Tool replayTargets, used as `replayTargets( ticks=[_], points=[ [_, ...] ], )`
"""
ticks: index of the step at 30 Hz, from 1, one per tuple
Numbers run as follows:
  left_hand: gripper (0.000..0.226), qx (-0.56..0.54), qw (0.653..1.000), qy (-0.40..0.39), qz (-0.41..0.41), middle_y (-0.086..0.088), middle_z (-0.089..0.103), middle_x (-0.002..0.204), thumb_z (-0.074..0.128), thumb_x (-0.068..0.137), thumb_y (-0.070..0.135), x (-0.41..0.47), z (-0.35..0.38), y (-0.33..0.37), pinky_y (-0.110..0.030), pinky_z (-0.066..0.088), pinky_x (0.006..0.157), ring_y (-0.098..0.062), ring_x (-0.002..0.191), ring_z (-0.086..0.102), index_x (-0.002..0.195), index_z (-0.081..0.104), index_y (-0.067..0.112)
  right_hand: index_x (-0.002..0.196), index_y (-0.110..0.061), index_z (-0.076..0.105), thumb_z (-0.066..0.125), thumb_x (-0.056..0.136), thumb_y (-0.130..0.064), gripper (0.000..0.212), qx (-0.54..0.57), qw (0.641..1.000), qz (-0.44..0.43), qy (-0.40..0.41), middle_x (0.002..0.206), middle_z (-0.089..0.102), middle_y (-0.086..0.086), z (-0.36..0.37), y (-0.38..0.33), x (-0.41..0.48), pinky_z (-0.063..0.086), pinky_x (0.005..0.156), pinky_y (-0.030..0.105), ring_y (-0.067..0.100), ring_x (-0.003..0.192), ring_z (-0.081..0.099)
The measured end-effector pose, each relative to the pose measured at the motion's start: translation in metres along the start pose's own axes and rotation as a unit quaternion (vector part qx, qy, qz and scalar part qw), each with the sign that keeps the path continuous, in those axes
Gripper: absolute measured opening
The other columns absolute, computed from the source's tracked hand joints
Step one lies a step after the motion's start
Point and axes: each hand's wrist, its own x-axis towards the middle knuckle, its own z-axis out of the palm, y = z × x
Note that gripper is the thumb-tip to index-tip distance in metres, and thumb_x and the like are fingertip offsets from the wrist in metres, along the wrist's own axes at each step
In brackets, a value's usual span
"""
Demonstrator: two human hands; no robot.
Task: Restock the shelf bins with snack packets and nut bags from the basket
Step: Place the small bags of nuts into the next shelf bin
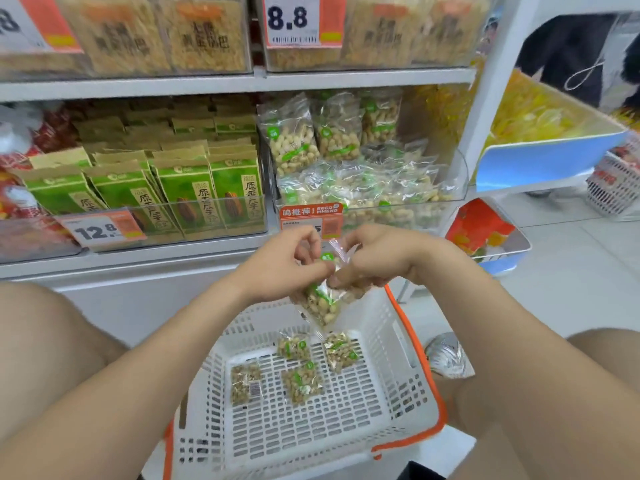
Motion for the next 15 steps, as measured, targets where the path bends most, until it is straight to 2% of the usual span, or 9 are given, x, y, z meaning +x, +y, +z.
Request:
replayTargets(
  ticks=[2,4,6,9,11,13,15],
  points=[
    [0.022,-0.003,0.998,0.049,0.033,-0.007,0.066,0.061,0.072,0.094,0.031,0.006,-0.006,0.011,-0.029,0.036,0.051,-0.013,0.05,0.046,0.094,0.054,0.019,0.121,-0.016,0.063,0.089,0.081,-0.022,0.048,0.067,0.995,-0.025,0.064,0.062,0.068,-0.004,-0.008,-0.003,-0.005,0.036,0.057,0.029,0.011,0.055,0.061],
    [0.022,-0.018,0.991,0.122,0.056,-0.013,0.063,0.058,0.07,0.097,0.034,0.012,-0.013,0.022,-0.029,0.033,0.05,-0.013,0.047,0.041,0.098,0.056,0.017,0.123,-0.019,0.058,0.092,0.078,-0.025,0.057,0.183,0.974,-0.047,0.123,0.069,0.073,0.0,-0.014,-0.006,-0.008,0.036,0.057,0.03,0.014,0.061,0.064],
    [0.022,-0.023,0.976,0.206,0.071,-0.007,0.061,0.054,0.07,0.098,0.035,0.019,-0.017,0.036,-0.031,0.035,0.05,-0.014,0.045,0.044,0.1,0.057,0.017,0.125,-0.019,0.052,0.092,0.078,-0.033,0.063,0.289,0.942,-0.047,0.161,0.084,0.076,0.006,-0.016,-0.009,-0.008,0.043,0.06,0.031,0.019,0.073,0.068],
    [0.024,0.012,0.951,0.297,0.082,-0.006,0.064,0.057,0.065,0.1,0.04,0.034,-0.017,0.055,-0.035,0.042,0.056,-0.016,0.05,0.055,0.102,0.051,0.021,0.121,-0.009,0.063,0.082,0.089,-0.039,0.048,0.37,0.917,-0.043,0.142,0.107,0.074,0.015,-0.017,-0.017,-0.007,0.061,0.069,0.036,0.029,0.089,0.076],
    [0.024,0.042,0.953,0.287,0.088,-0.001,0.064,0.057,0.057,0.104,0.042,0.048,-0.018,0.063,-0.036,0.041,0.058,-0.014,0.053,0.057,0.103,0.048,0.021,0.119,-0.005,0.067,0.073,0.098,-0.032,0.035,0.395,0.905,-0.073,0.14,0.111,0.076,0.017,-0.02,-0.021,-0.005,0.061,0.061,0.033,0.035,0.094,0.078],
    [0.022,0.086,0.963,0.236,0.101,0.001,0.062,0.058,0.048,0.108,0.041,0.061,-0.022,0.069,-0.036,0.038,0.058,-0.007,0.053,0.055,0.109,0.046,0.019,0.11,-0.01,0.068,0.068,0.101,-0.03,0.022,0.349,0.907,-0.078,0.223,0.105,0.077,0.013,-0.032,-0.024,-0.001,0.055,0.053,0.029,0.032,0.084,0.078],
    [0.023,0.136,0.963,0.194,0.126,0.002,0.064,0.062,0.044,0.109,0.042,0.071,-0.027,0.074,-0.037,0.041,0.058,-0.007,0.057,0.057,0.114,0.046,0.02,0.107,-0.013,0.066,0.067,0.099,-0.035,0.024,0.28,0.901,-0.067,0.324,0.1,0.074,0.008,-0.055,-0.022,0.01,0.052,0.053,0.028,0.027,0.076,0.077]
  ],
)
